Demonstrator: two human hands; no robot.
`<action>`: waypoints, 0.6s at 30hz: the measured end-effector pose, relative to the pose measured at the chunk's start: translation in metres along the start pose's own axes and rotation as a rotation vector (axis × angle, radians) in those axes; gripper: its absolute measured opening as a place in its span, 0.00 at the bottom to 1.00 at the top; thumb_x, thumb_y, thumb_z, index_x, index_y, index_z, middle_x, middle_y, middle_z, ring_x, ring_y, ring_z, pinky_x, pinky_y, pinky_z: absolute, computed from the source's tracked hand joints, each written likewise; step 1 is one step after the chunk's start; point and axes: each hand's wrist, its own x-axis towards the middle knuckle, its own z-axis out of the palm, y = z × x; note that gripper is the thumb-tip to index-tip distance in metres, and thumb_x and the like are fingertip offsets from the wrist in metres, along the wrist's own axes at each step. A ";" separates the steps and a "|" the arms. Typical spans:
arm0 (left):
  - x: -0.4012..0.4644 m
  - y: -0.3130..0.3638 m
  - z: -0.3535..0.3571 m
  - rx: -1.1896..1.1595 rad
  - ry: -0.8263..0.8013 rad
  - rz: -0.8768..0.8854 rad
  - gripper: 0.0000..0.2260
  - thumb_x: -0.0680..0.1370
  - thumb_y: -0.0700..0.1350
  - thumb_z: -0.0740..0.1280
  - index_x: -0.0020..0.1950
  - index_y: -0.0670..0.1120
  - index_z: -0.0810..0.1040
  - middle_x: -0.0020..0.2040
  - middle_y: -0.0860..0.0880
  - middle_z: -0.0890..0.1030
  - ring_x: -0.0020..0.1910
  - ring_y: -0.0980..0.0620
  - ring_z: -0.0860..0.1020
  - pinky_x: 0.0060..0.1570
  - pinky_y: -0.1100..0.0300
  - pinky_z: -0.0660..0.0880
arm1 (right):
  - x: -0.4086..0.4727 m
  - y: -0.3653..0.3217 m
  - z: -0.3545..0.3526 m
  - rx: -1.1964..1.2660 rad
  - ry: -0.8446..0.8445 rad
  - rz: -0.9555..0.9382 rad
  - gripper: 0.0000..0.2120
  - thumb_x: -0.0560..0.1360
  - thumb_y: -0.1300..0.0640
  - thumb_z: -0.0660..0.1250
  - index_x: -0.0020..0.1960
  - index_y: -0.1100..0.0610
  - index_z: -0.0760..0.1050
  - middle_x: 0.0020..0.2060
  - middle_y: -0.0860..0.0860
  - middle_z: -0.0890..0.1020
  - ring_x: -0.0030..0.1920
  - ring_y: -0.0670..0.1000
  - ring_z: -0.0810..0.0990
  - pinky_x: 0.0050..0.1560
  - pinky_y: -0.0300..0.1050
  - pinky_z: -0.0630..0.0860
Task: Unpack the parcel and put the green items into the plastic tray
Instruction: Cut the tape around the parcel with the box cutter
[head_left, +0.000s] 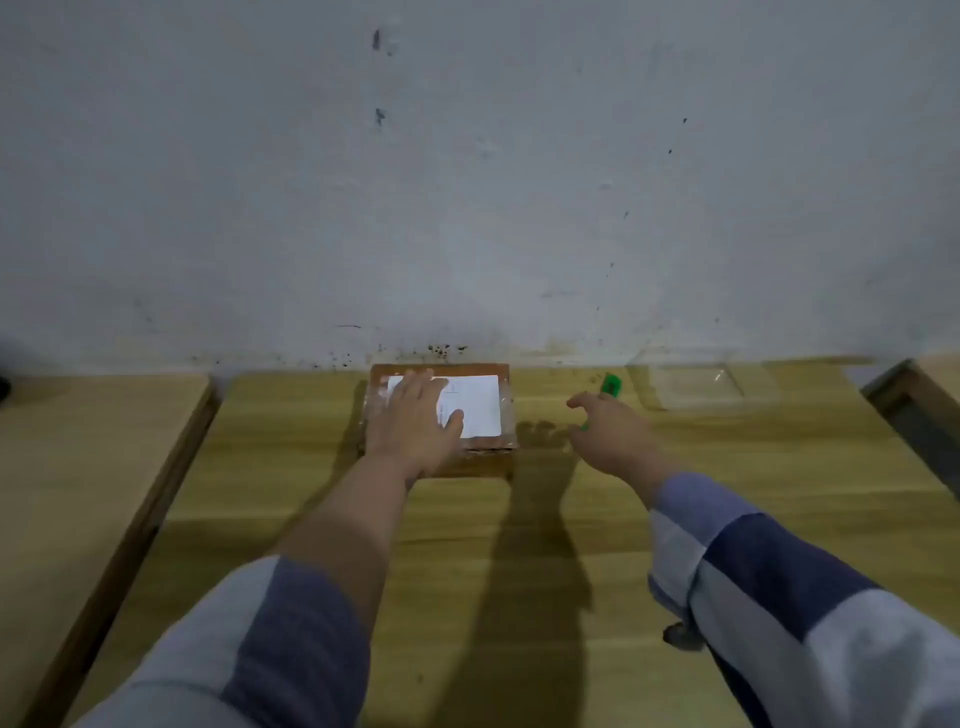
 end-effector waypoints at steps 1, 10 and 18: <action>0.008 -0.003 0.004 0.040 -0.026 -0.003 0.25 0.81 0.58 0.52 0.77 0.52 0.58 0.79 0.51 0.55 0.78 0.51 0.50 0.75 0.43 0.48 | 0.008 0.002 0.005 0.003 -0.004 0.045 0.21 0.78 0.53 0.60 0.70 0.54 0.66 0.68 0.58 0.70 0.63 0.60 0.74 0.60 0.52 0.75; 0.042 -0.031 0.052 0.199 0.005 0.066 0.28 0.80 0.62 0.45 0.78 0.55 0.47 0.79 0.52 0.44 0.78 0.51 0.40 0.74 0.43 0.37 | 0.066 0.027 0.051 0.128 0.120 0.385 0.21 0.78 0.51 0.58 0.69 0.56 0.65 0.67 0.60 0.66 0.63 0.64 0.71 0.63 0.60 0.71; 0.043 -0.034 0.057 0.175 0.019 0.067 0.28 0.79 0.62 0.44 0.79 0.56 0.45 0.79 0.52 0.43 0.78 0.51 0.39 0.74 0.43 0.37 | 0.080 0.013 0.065 0.268 0.244 0.535 0.26 0.76 0.65 0.60 0.71 0.56 0.59 0.65 0.60 0.63 0.56 0.64 0.73 0.53 0.55 0.74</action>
